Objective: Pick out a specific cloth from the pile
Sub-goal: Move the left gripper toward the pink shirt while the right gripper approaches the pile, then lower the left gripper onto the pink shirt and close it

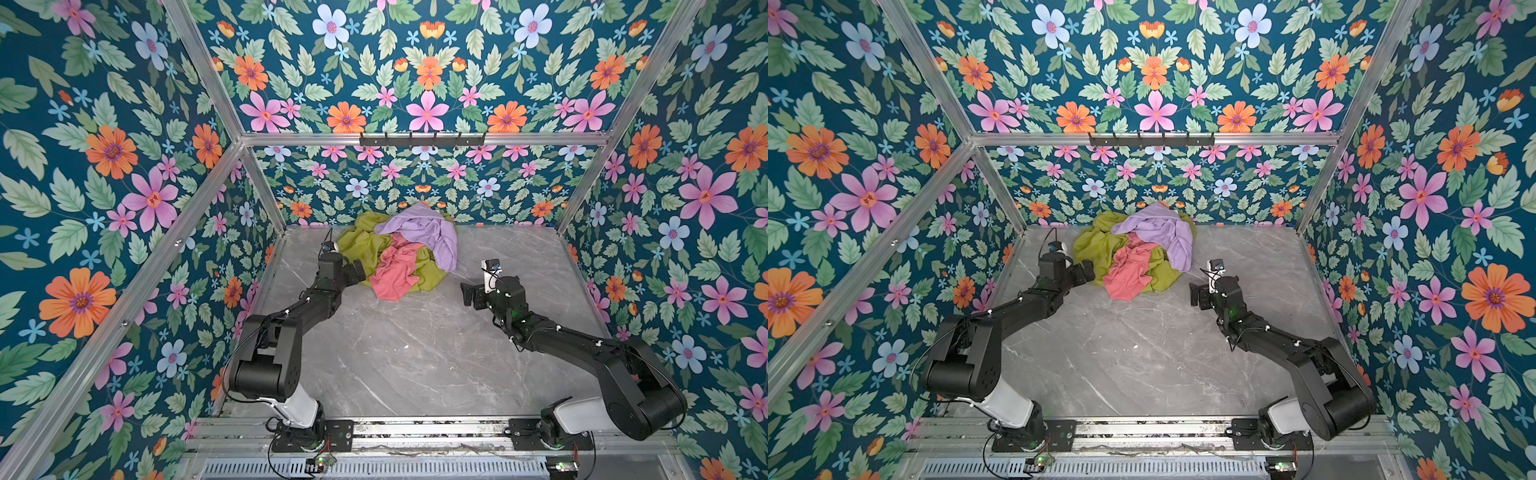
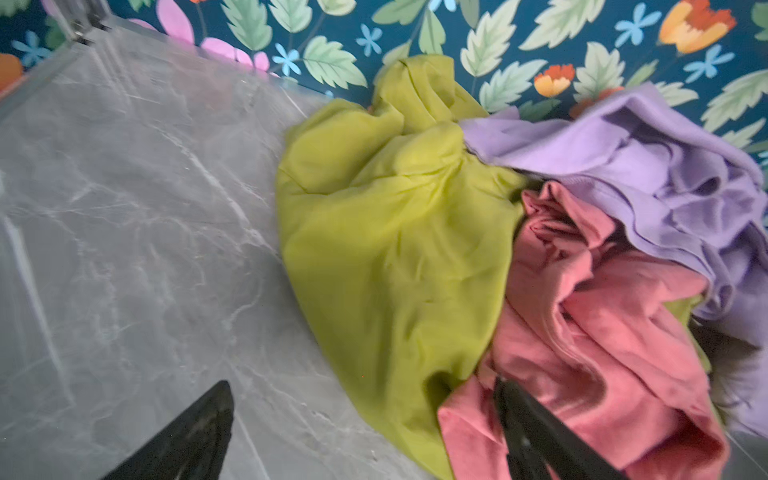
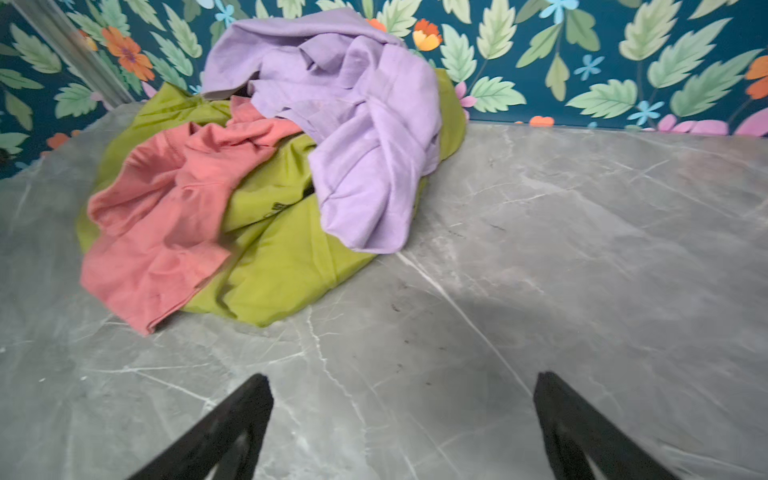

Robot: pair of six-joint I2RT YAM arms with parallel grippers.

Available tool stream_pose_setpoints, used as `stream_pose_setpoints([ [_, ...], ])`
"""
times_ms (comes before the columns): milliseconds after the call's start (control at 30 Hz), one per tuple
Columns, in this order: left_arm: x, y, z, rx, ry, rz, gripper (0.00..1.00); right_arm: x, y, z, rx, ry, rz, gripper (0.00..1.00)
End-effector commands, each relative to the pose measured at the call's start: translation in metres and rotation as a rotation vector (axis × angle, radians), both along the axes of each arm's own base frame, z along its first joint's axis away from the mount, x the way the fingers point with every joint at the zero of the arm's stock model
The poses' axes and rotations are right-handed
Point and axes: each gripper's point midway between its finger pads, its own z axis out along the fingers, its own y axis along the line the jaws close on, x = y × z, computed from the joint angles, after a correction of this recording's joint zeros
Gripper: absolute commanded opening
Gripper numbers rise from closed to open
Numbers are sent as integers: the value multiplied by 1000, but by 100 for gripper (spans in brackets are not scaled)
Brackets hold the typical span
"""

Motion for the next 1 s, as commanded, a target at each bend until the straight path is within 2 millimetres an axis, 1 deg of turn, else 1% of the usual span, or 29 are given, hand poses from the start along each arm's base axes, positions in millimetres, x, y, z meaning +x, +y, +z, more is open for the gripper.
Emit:
stream_pose_setpoints([
  [0, -2, -22, 2, -22, 11, -89, 95, 6, 16, 6, 99, 5, 28, 99],
  [67, -3, -35, 5, -47, 9, -136, 93, 8, 21, 4, 118, 22, 43, 99],
  [167, -5, -49, 8, -75, 12, -181, 92, 12, 29, -1, 142, 44, 59, 99],
  [233, -5, -55, 7, -85, 19, -196, 92, 14, 34, -3, 156, 54, 73, 99],
  [300, -5, -64, 4, -104, 39, -228, 92, 14, 44, -4, 172, 69, 123, 99],
  [400, -1, -74, 2, -129, 71, -255, 91, 15, 55, -6, 192, 90, 164, 99],
  [567, 7, -86, -1, -160, 117, -274, 88, 21, 63, -9, 204, 139, 180, 99],
  [700, 15, -95, -2, -179, 154, -292, 83, 22, 72, -1, 216, 156, 217, 99],
  [733, 16, -98, -2, -183, 159, -297, 81, 23, 73, -16, 209, 193, 213, 99],
  [867, 21, -105, -3, -194, 178, -305, 78, 23, 77, -19, 215, 226, 220, 99],
  [933, 22, -109, -3, -199, 183, -311, 76, 18, 90, -12, 197, 192, 304, 99],
  [967, 23, -110, -4, -201, 185, -310, 74, 15, 101, -7, 167, 154, 367, 99],
])
